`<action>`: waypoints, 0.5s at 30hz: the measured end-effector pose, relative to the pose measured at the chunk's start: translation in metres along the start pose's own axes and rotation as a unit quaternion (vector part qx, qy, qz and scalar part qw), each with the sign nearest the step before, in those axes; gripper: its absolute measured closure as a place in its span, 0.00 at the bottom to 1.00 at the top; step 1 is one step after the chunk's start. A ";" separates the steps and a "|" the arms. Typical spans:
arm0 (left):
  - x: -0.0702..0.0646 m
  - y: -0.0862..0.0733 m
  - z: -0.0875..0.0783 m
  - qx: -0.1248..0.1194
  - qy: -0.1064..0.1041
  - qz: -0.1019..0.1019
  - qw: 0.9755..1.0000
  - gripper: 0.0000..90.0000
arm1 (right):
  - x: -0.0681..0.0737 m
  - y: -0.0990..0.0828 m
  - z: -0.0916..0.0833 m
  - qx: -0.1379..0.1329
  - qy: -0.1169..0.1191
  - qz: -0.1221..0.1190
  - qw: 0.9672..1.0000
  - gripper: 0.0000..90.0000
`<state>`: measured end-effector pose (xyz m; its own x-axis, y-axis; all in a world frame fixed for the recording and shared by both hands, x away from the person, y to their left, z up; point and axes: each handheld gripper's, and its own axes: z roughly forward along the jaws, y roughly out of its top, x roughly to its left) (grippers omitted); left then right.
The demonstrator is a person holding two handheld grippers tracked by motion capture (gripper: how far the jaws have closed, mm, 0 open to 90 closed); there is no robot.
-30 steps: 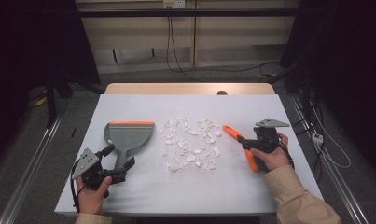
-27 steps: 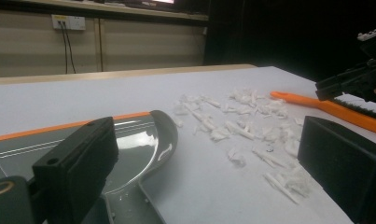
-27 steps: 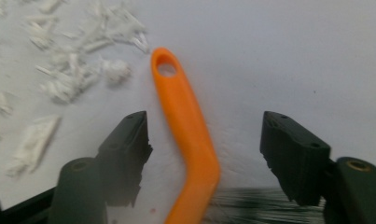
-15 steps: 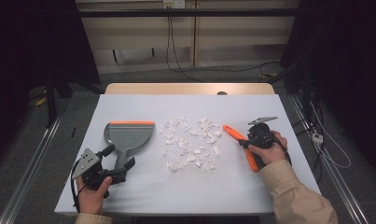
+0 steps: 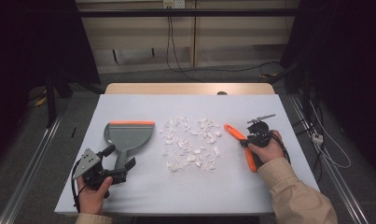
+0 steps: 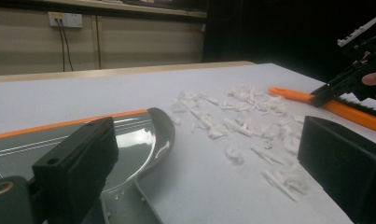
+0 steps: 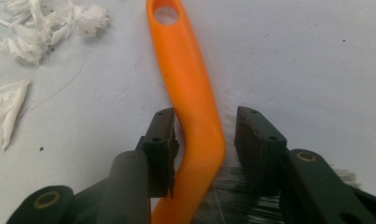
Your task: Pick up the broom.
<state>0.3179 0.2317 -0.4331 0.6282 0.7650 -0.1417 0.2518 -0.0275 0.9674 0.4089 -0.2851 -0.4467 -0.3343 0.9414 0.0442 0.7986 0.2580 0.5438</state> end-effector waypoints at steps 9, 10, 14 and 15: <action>-0.001 0.000 0.002 0.002 -0.002 0.004 1.000 0.05 | -0.003 0.004 0.002 0.010 0.006 0.017 1.000 0.66; -0.001 0.000 0.002 0.002 -0.002 0.004 1.000 0.05 | -0.003 0.004 0.002 0.010 0.007 0.019 1.000 0.66; -0.001 0.000 0.002 0.002 0.000 0.004 1.000 0.05 | -0.004 0.005 0.003 0.012 0.005 0.026 1.000 0.70; -0.002 0.001 0.002 0.001 -0.001 0.004 1.000 0.05 | -0.005 0.005 0.003 0.008 0.004 0.027 1.000 0.72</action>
<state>0.3183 0.2291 -0.4327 0.6316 0.7636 -0.1346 0.2487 -0.0351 0.9679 0.4157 -0.2875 -0.4471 -0.2942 0.9524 0.0795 0.8235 0.2104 0.5268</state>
